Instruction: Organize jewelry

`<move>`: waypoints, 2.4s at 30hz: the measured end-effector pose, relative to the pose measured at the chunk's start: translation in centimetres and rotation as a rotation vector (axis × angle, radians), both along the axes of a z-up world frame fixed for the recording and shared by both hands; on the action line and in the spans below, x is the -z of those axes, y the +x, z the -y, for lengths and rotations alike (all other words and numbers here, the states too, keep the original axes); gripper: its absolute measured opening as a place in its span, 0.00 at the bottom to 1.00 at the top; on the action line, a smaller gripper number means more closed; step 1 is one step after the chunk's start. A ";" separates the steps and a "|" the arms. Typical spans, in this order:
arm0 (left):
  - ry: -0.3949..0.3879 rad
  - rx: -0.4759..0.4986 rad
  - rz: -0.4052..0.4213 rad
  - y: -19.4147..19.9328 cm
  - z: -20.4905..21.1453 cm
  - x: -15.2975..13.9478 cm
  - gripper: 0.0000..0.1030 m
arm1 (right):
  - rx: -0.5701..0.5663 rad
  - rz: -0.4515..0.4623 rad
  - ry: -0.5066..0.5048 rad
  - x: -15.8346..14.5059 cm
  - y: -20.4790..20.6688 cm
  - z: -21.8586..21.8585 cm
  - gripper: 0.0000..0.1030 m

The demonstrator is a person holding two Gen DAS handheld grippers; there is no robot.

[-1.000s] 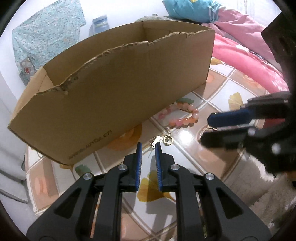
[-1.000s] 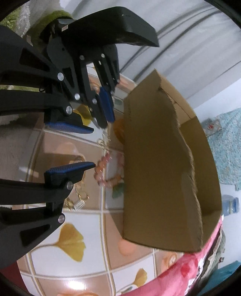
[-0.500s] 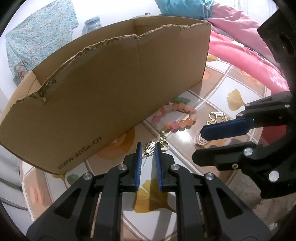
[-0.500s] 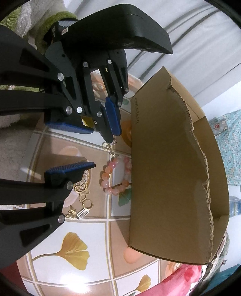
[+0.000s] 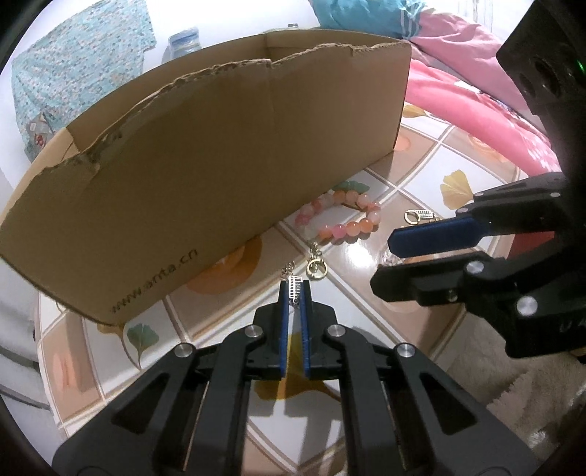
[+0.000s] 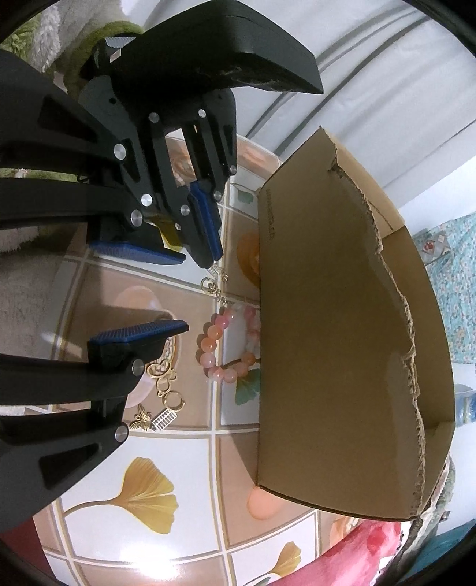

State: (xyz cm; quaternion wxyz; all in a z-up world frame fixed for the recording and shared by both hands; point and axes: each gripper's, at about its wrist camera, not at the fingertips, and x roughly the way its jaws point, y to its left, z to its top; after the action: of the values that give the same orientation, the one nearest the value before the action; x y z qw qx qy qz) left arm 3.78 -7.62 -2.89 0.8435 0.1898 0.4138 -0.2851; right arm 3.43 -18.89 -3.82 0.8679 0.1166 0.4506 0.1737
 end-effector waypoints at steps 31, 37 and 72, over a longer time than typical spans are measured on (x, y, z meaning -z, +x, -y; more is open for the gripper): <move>-0.225 -0.155 0.011 0.3 -5.3 -3.4 0.01 | -0.017 0.070 -0.094 -1.2 -0.4 -1.9 0.27; -0.210 -0.148 -0.017 0.4 -4.8 -1.8 0.01 | -0.025 0.107 -0.204 -1.1 0.3 -3.4 0.21; -0.193 -0.137 -0.033 0.6 -5.0 -0.7 0.01 | -0.045 0.120 -0.307 -0.1 1.6 -6.1 0.11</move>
State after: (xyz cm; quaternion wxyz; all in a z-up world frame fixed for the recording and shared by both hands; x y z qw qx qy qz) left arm 4.40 -2.64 -2.21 0.8685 0.0743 0.4101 -0.2682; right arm 5.06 -12.79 -3.73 0.8968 -0.0382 0.4216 0.1288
